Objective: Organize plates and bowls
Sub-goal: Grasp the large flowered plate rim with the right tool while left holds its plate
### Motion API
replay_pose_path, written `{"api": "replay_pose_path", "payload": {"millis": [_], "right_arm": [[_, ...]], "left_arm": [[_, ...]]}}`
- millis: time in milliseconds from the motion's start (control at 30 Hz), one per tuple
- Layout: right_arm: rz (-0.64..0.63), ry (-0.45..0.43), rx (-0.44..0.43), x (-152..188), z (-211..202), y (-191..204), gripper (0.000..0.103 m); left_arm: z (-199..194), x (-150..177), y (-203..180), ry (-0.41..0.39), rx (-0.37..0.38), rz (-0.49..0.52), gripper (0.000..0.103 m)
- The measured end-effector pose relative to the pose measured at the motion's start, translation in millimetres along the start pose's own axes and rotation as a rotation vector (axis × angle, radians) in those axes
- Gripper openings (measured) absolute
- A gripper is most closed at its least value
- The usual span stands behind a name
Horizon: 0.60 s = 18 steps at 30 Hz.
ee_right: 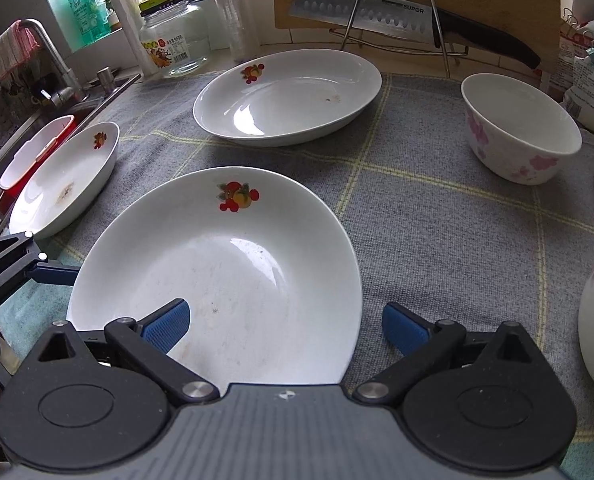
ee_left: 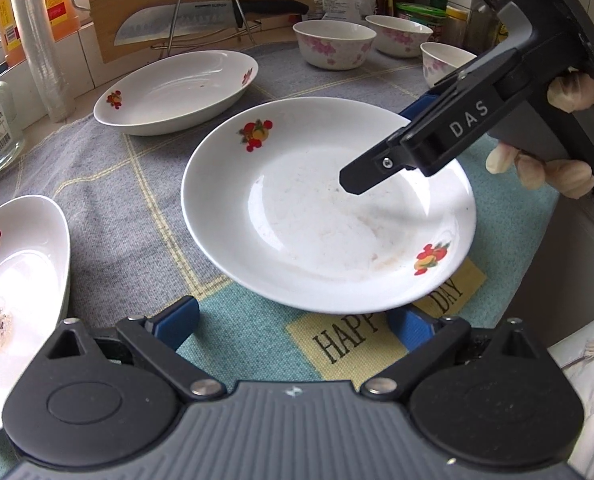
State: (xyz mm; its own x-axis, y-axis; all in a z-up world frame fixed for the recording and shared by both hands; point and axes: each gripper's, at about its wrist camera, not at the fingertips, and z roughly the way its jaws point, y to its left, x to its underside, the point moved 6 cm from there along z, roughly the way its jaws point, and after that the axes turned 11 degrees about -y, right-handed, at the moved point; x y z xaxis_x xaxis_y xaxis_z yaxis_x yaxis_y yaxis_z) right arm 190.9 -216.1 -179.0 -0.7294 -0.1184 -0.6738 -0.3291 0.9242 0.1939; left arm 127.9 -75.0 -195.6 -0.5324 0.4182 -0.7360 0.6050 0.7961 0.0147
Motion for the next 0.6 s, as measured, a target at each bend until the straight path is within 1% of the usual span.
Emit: {"api": "replay_pose_path", "payload": {"millis": [133, 233, 300, 367, 433, 600], "right_arm": [[-0.055, 0.021, 0.004, 1.3, 2.1, 4.1, 0.103], [-0.054, 0.032, -0.006, -0.7, 2.4, 3.8, 0.103], [-0.027, 0.048, -0.036, -4.5, 3.2, 2.0, 0.103], [0.024, 0.061, -0.093, -9.3, 3.7, -1.6, 0.103], [0.056, 0.067, -0.122, -12.6, 4.3, -4.7, 0.103], [0.084, 0.089, -0.192, -18.0, 8.2, -7.3, 0.103]], "left_arm": [[2.3, -1.9, -0.2, -0.009, 0.014, 0.014, 0.1], [3.7, -3.0, -0.3, -0.012, 0.024, 0.024, 0.1], [4.3, -3.7, -0.9, -0.013, 0.03, 0.039, 0.1], [4.8, -4.4, -1.5, -0.013, 0.036, 0.053, 0.1], [5.5, -5.6, -2.1, -0.012, 0.041, 0.071, 0.1], [6.7, -7.5, -3.8, -0.008, 0.053, 0.111, 0.1]]}}
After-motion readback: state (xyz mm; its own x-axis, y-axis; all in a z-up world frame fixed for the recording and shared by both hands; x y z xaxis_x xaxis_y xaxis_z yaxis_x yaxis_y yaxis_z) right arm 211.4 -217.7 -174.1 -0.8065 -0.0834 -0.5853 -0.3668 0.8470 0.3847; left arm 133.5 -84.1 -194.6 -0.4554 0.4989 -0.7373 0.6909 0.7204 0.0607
